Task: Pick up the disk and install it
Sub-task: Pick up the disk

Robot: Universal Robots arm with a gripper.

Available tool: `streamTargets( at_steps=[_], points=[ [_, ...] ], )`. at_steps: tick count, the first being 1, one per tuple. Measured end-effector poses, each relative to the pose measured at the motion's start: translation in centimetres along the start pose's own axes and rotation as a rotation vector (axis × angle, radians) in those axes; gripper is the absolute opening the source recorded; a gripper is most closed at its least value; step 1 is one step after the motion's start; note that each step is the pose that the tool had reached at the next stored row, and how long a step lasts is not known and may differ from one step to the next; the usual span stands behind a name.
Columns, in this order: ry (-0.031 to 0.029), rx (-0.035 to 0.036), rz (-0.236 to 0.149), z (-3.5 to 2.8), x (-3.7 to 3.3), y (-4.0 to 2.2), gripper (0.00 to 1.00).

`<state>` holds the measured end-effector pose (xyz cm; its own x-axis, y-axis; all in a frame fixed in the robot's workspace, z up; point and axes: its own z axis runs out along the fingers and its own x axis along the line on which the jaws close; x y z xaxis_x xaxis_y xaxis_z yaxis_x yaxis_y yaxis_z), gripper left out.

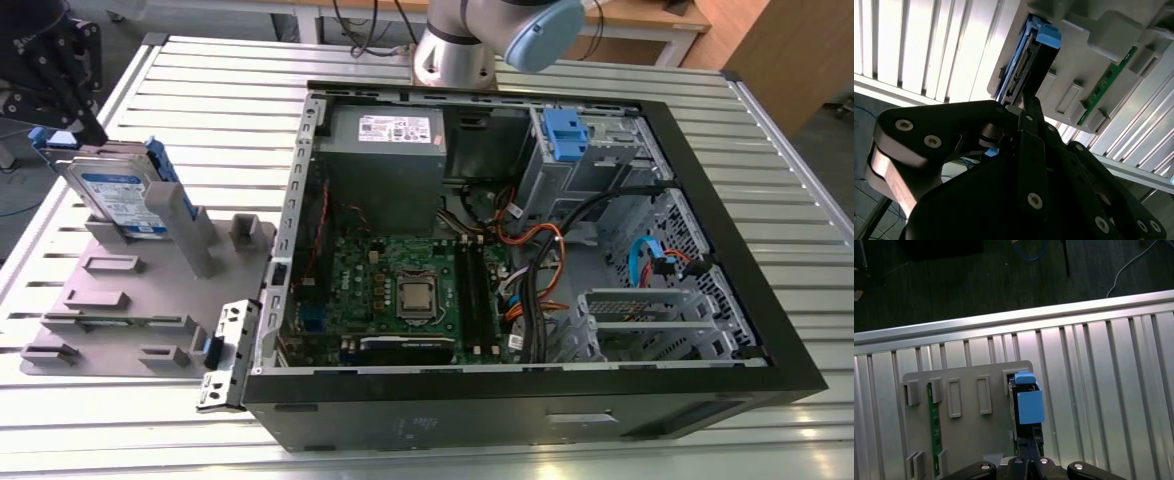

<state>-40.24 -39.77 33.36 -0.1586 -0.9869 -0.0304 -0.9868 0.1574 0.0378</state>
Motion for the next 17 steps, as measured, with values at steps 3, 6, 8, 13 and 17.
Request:
streamTargets(
  at_steps=[3,6,8,13,17],
  points=[
    [-0.0006,0.0040,-0.008,0.03,0.00,0.02,0.11],
    [-0.0013,0.0079,-0.013,0.09,-0.05,0.11,0.11],
    [-0.0015,0.0096,-0.014,0.11,-0.09,0.25,0.11],
    [-0.0018,0.0117,-0.015,0.13,-0.18,0.53,0.11],
    [-0.0017,0.0117,-0.015,0.13,-0.18,0.54,0.11]
  ],
)
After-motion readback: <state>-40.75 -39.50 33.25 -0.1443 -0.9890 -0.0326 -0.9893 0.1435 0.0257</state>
